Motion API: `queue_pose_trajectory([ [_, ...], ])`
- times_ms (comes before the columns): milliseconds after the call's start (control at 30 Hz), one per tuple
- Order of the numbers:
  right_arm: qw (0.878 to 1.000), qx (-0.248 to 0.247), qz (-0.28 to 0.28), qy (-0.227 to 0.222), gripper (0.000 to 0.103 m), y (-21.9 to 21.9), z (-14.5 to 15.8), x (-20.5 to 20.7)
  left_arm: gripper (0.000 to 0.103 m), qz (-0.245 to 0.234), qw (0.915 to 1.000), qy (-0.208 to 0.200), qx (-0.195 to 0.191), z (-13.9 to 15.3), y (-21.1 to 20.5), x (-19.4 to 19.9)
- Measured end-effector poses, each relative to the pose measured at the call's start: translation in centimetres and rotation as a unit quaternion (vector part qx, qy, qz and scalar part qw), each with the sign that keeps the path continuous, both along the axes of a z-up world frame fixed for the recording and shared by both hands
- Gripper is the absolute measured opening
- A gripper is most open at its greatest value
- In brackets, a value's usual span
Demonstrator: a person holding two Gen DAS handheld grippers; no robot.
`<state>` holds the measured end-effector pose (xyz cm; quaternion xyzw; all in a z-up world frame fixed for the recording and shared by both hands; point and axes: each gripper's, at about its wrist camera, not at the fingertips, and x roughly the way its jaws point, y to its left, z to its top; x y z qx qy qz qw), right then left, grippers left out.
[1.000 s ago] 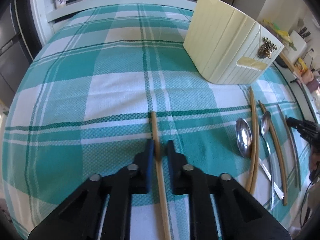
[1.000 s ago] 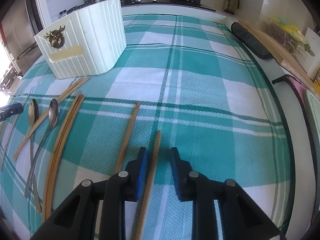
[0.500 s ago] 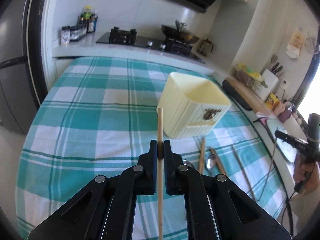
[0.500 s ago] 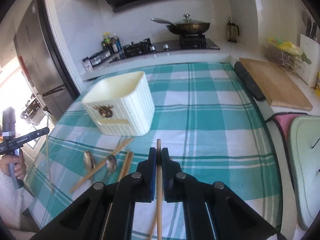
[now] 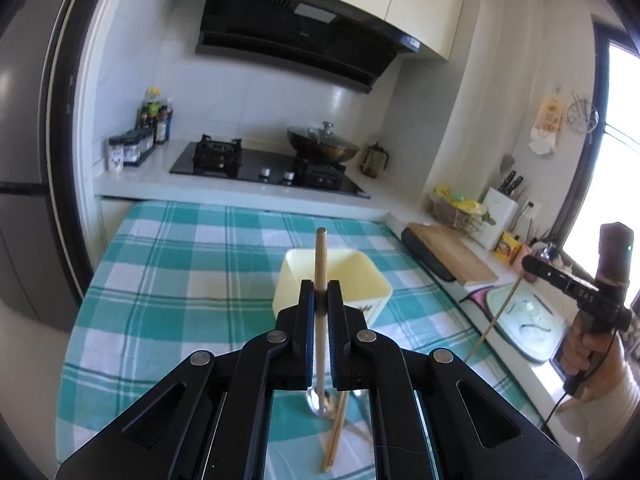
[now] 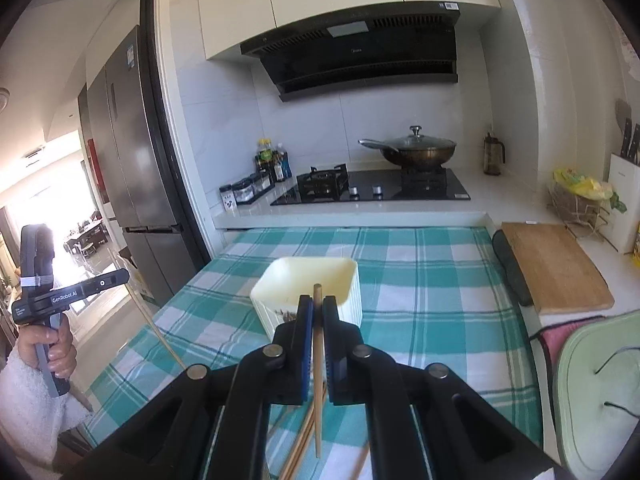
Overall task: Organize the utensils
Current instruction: 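Lower both held chopsticks into the cream holder and open both tools, then move both tools back over the remaining chopsticks on the table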
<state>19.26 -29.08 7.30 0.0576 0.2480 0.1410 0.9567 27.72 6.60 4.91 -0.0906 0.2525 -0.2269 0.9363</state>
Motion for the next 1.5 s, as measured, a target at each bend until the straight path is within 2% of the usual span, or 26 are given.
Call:
queue_pose_trajectory([
  [133, 0.998, -0.01, -0.006, -0.062, 0.005, 1.2, 4.6, 2.4, 0.004, 0.016, 0.9985, -0.051, -0.013, 4.6, -1.0, 2.1],
  [233, 0.993, -0.016, -0.016, -0.12, 0.005, 2.4, 7.4, 4.7, 0.004, 0.045, 0.9946, -0.092, -0.017, 6.7, -2.6, 4.8],
  [333, 0.985, -0.005, -0.029, -0.168, 0.005, 3.4, 8.2, 7.1, 0.004, 0.063, 0.9926, -0.103, -0.013, 6.5, -4.4, 7.4],
  [400, 0.984, -0.004, -0.039, -0.172, 0.005, 3.9, 7.2, 9.0, 0.004, 0.064, 0.9947, -0.079, -0.014, 4.9, -5.5, 9.4],
  [500, 0.991, -0.009, -0.05, -0.127, 0.005, 4.3, 4.1, 12.4, 0.004, 0.064, 0.9975, -0.029, -0.01, 1.6, -6.8, 12.1],
  [600, 0.997, -0.009, -0.067, -0.037, 0.005, 3.8, 0.5, 16.1, 0.004, 0.061, 0.9977, 0.027, 0.0, -2.1, -7.3, 14.4],
  [700, 0.995, 0.017, -0.084, 0.054, 0.005, 2.2, -2.7, 18.5, 0.004, 0.062, 0.9954, 0.072, 0.008, -4.8, -7.4, 15.6],
  [867, 0.99, 0.024, -0.09, 0.103, 0.006, 0.7, -5.6, 19.6, 0.005, 0.068, 0.9923, 0.104, 0.01, -6.9, -7.4, 16.4],
  [933, 0.99, 0.031, -0.087, 0.106, 0.009, 0.5, -6.2, 19.5, 0.021, 0.073, 0.9907, 0.115, -0.003, -7.2, -7.0, 16.4],
  [967, 0.99, 0.034, -0.086, 0.106, 0.009, 0.5, -6.2, 19.6, 0.046, 0.074, 0.9896, 0.122, -0.012, -7.2, -6.6, 16.2],
  [1000, 0.99, 0.035, -0.084, 0.106, 0.024, 0.5, -6.1, 19.3, 0.064, 0.08, 0.9887, 0.125, -0.019, -7.1, -6.2, 15.8],
  [1033, 0.991, 0.038, -0.08, 0.104, 0.036, 0.6, -5.9, 19.1, 0.068, 0.084, 0.9886, 0.123, -0.021, -6.8, -5.9, 15.2],
  [1067, 0.991, 0.041, -0.079, 0.098, 0.055, 0.8, -5.6, 18.8, 0.068, 0.082, 0.9893, 0.119, -0.018, -6.5, -5.4, 14.4],
  [1200, 0.995, 0.032, -0.055, 0.071, 0.056, 0.4, -4.1, 15.0, 0.072, 0.061, 0.9906, 0.121, 0.02, -6.6, -3.6, 9.8],
  [1300, 0.996, 0.011, -0.045, 0.07, 0.056, -0.7, -5.0, 9.9, 0.079, 0.044, 0.9883, 0.139, 0.045, -8.9, -2.0, 5.0],
  [1400, 0.995, -0.014, -0.051, 0.085, 0.056, -2.2, -8.6, 4.9, 0.079, 0.039, 0.9826, 0.171, 0.063, -13.2, -0.5, 0.0],
  [1500, 0.987, -0.049, -0.095, 0.119, 0.056, -4.3, -14.3, -0.1, 0.079, 0.071, 0.9733, 0.206, 0.073, -17.8, 0.6, -3.7],
])
